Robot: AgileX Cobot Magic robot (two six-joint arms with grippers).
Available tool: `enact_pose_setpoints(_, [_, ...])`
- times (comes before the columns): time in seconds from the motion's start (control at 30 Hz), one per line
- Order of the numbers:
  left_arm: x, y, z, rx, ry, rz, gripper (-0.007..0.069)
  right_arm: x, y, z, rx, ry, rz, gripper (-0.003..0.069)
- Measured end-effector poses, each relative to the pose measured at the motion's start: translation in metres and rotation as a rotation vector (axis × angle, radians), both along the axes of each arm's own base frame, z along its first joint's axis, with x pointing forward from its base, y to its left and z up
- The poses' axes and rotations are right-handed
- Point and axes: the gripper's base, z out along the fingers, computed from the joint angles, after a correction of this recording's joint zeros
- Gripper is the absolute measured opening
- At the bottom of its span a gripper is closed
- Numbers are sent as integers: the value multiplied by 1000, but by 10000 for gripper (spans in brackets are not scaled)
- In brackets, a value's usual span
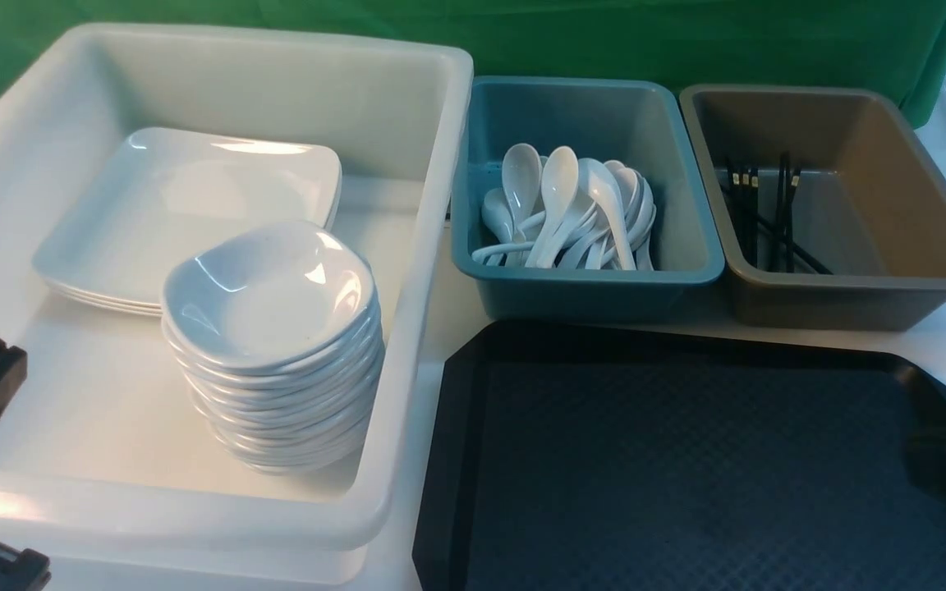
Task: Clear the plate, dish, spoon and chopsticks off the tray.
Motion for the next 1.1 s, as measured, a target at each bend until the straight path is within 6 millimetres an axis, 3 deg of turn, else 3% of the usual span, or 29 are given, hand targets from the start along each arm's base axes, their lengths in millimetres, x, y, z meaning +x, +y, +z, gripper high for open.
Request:
enact_pose_setpoints(0.1, [0, 0, 0, 0, 0, 0, 20, 0, -15, -13, -13, -69, -76, 19])
enact_pose_setpoints(0.13, [0, 0, 0, 0, 0, 0, 20, -1, -25, -29, -12, -124, -136, 19])
enact_pose_setpoints(0.2, [0, 0, 0, 1, 0, 0, 20, -4, -34, -41, 8, -185, -205, 19])
enact_pose_setpoints(0.23, [0, 0, 0, 1, 0, 0, 20, -12, -44, -62, 18, -243, -282, 19])
enact_pose_setpoints(0.33, [0, 0, 0, 1, 0, 0, 20, -27, -58, -95, 22, -307, -401, 17])
enact_pose_setpoints(0.5, [0, 0, 0, 1, 1, 0, 20, -40, -64, -149, 10, -303, -485, 17])
enact_pose_setpoints(0.6, [0, 0, -1, 2, 4, 0, 20, -44, -65, -167, 35, -290, -506, 17])
enact_pose_setpoints(1.1, [0, 0, -2, 6, 6, -1, 20, -44, -65, -168, 77, -300, -525, 27])
